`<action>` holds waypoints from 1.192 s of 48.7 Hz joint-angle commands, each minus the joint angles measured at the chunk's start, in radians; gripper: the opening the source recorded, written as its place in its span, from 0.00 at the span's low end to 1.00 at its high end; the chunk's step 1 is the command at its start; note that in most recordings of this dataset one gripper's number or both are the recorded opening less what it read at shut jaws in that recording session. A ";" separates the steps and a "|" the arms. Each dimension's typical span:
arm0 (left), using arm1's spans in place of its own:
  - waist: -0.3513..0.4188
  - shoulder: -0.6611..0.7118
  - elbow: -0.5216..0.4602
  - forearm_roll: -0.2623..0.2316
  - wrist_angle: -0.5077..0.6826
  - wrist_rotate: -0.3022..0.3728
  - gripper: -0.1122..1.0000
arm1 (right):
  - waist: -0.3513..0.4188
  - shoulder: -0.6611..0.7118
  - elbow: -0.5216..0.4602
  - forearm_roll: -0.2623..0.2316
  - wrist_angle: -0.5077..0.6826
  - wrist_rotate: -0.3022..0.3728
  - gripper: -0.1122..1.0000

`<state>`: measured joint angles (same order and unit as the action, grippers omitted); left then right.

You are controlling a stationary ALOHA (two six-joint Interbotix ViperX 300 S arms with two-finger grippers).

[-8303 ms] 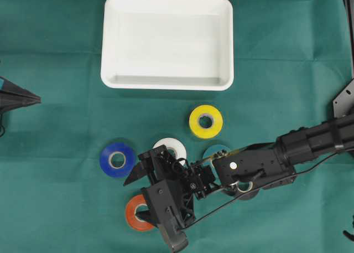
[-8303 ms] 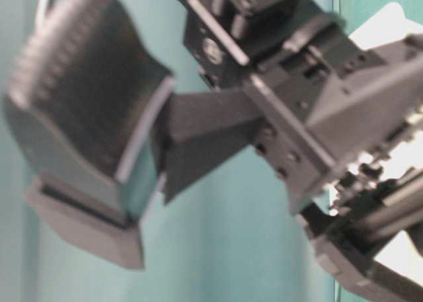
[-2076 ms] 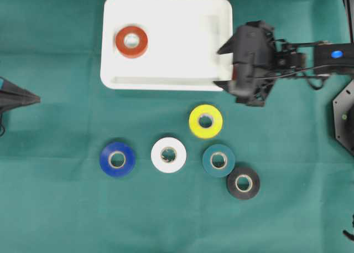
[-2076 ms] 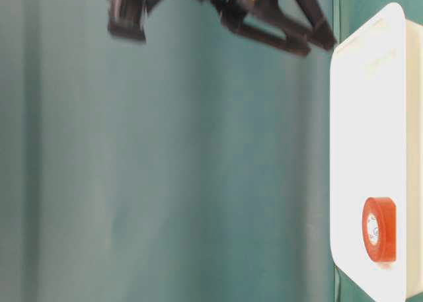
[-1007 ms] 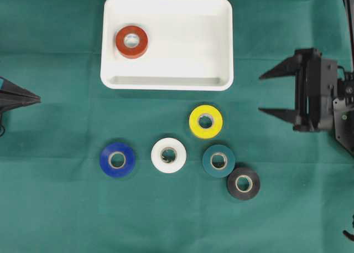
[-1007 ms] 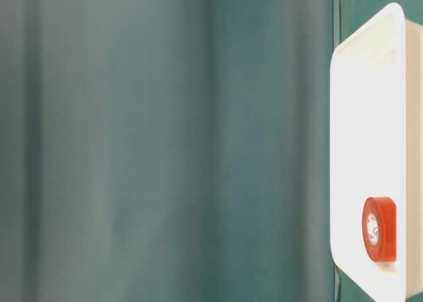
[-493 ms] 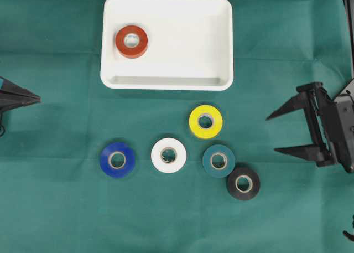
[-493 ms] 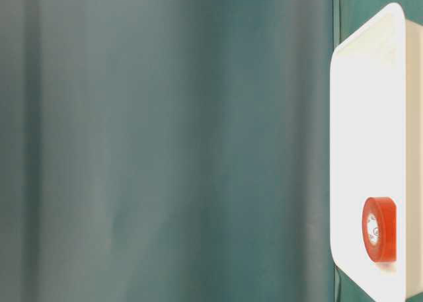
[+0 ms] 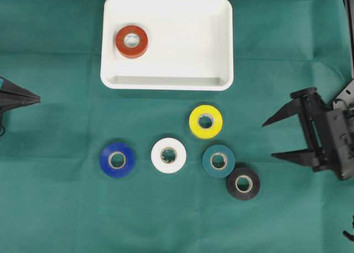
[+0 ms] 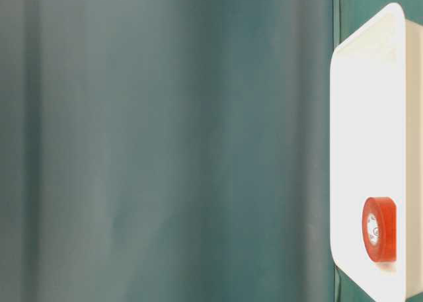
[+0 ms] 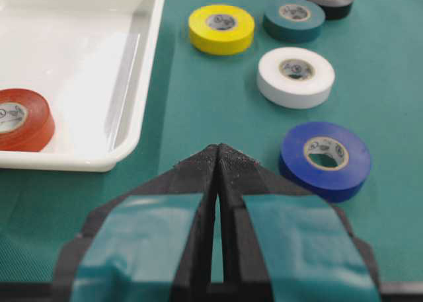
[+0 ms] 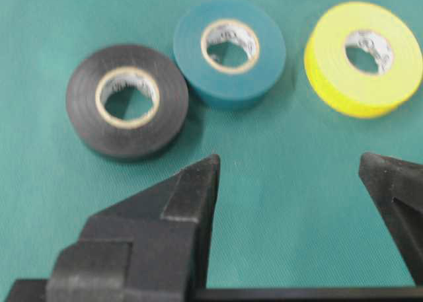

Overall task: Put the tape into the white case with the right arm.
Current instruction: 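Move the right gripper over the white tape roll and lower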

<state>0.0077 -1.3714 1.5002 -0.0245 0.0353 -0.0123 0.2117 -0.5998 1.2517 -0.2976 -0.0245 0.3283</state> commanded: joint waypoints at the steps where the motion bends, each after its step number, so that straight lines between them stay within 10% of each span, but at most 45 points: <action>1: 0.000 0.009 -0.015 0.000 -0.009 0.002 0.10 | 0.003 0.055 -0.063 -0.002 -0.025 0.000 0.59; 29: 0.000 0.009 -0.014 0.000 -0.009 0.002 0.10 | 0.003 0.511 -0.454 -0.003 -0.043 -0.006 0.59; 58: 0.002 0.008 -0.014 0.000 -0.009 0.002 0.10 | 0.003 0.715 -0.650 -0.002 -0.041 -0.005 0.59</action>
<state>0.0077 -1.3714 1.5002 -0.0230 0.0353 -0.0123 0.2117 0.1181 0.6335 -0.2991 -0.0614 0.3237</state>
